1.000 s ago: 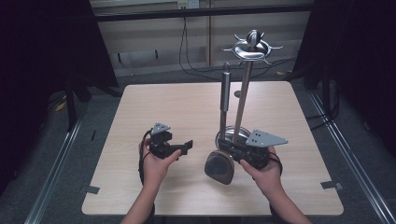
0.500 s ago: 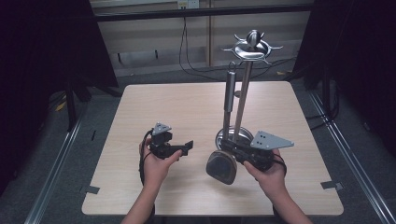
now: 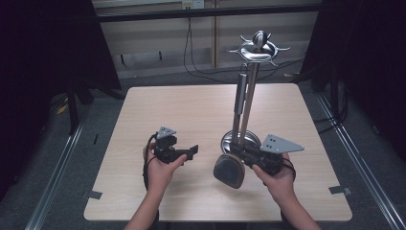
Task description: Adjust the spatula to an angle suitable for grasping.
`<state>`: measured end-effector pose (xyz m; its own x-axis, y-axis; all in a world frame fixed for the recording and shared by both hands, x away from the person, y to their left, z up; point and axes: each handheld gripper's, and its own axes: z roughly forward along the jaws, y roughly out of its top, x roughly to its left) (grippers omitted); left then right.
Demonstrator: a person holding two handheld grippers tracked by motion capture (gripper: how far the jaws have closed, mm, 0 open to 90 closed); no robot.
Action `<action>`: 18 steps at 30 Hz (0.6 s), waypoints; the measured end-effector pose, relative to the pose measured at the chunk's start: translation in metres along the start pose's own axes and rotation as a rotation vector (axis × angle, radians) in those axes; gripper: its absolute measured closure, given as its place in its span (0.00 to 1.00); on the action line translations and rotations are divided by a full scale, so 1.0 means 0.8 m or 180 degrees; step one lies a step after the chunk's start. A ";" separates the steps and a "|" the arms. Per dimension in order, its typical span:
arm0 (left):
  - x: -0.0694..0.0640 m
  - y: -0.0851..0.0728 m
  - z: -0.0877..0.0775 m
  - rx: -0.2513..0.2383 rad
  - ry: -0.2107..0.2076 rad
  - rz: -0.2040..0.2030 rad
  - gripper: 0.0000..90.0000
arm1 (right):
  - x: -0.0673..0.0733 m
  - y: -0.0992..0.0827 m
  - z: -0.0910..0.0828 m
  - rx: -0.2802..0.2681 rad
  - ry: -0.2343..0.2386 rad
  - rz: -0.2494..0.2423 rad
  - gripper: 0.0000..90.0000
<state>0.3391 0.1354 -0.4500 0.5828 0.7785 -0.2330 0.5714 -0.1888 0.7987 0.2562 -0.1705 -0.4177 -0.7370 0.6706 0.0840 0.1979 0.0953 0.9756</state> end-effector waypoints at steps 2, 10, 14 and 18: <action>0.000 0.000 0.000 -0.0001 0.0003 -0.0006 0.07 | -0.001 0.000 0.000 0.0006 -0.0018 -0.0021 0.99; 0.001 0.000 0.000 0.0012 0.0003 0.0010 0.07 | -0.007 0.000 0.000 0.0063 -0.0072 -0.0048 0.98; 0.001 -0.001 0.000 0.0004 0.0000 -0.0006 0.07 | -0.011 0.000 0.001 0.0087 -0.0095 -0.0052 0.98; 0.000 -0.001 0.001 -0.0012 0.0008 -0.0029 0.07 | -0.016 0.000 0.003 0.0088 -0.0099 -0.0030 0.97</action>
<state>0.3388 0.1350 -0.4509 0.5761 0.7817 -0.2390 0.5746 -0.1793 0.7986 0.2669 -0.1773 -0.4193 -0.7186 0.6921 0.0682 0.2091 0.1215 0.9703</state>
